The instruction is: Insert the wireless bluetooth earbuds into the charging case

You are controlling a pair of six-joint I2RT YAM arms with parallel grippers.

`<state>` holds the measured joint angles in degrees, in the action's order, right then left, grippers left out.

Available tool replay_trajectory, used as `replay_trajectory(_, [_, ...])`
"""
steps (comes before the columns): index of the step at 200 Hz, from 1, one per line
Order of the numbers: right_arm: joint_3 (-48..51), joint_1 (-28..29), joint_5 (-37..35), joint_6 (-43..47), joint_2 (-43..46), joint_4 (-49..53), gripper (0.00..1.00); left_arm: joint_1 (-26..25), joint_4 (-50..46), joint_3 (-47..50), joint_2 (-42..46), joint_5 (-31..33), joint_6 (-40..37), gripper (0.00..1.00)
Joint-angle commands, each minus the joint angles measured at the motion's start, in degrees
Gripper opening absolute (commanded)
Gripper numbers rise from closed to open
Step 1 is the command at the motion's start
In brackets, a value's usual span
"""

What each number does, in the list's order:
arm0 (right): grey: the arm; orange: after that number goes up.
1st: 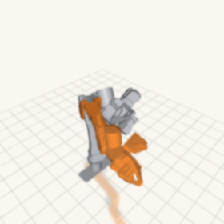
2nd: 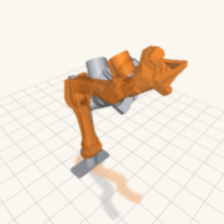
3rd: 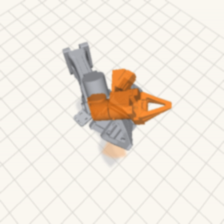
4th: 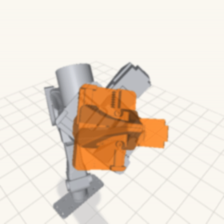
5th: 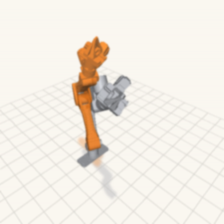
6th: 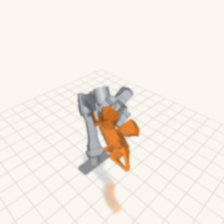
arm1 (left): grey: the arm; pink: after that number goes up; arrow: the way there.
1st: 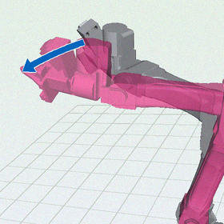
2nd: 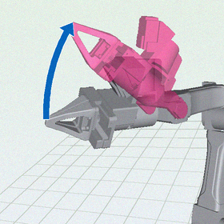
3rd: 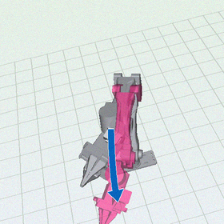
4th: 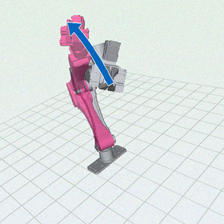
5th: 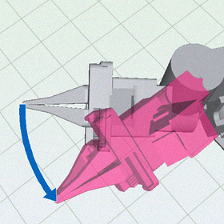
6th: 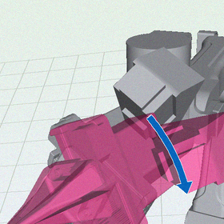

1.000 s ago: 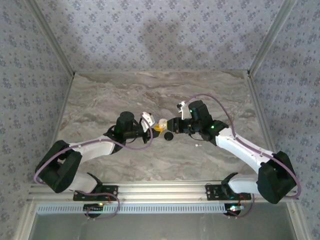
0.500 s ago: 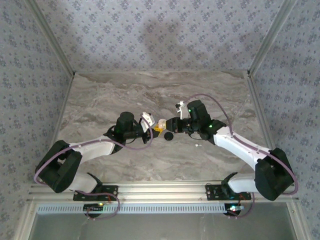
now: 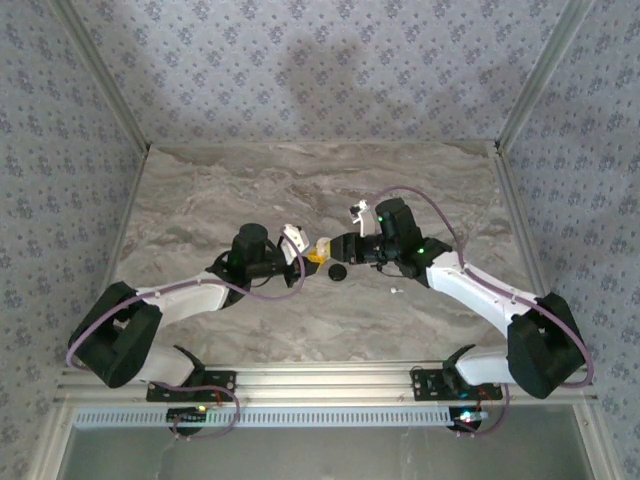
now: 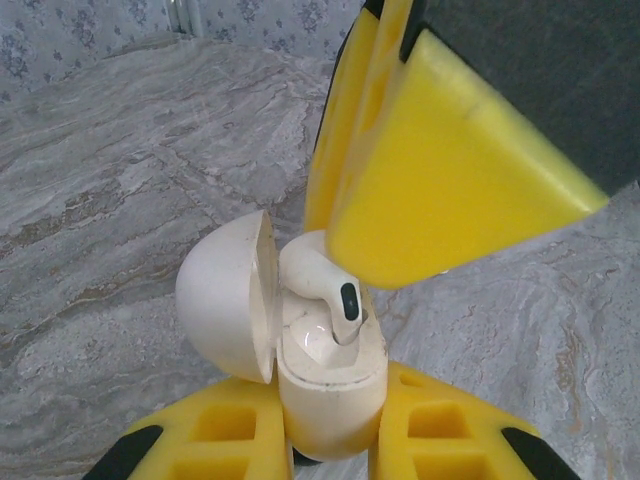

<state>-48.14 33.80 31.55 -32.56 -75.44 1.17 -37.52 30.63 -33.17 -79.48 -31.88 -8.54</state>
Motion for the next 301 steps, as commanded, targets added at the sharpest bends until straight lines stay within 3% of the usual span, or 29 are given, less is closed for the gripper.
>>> replay_trajectory(1, [0.11,-0.36,2.54,0.54,0.25,-1.45,0.29,-0.39,1.81,-0.17,1.70,-1.87,-1.05,0.05])
replay_trajectory(146, [-0.97,-0.28,3.95,2.62,-0.05,1.64,0.40,-0.42,1.38,-0.27,2.09,-2.05,-1.08,0.05])
replay_trajectory(194, [-1.69,-1.16,1.21,3.80,1.93,5.62,0.52,-0.39,1.13,-0.15,2.14,-2.09,-1.27,0.05])
replay_trajectory(233, [-2.05,-1.54,-0.60,4.11,3.08,8.37,0.55,-0.45,0.99,-0.06,2.33,-2.05,-1.31,0.05])
replay_trajectory(265, [-1.94,-1.71,-0.85,4.00,4.19,8.67,0.54,-0.36,0.87,-0.07,2.48,-1.96,-1.47,0.05])
replay_trajectory(301, [-1.65,-1.38,1.01,2.95,4.69,7.18,0.35,-0.41,0.88,-0.17,2.50,-1.96,-1.57,0.05])
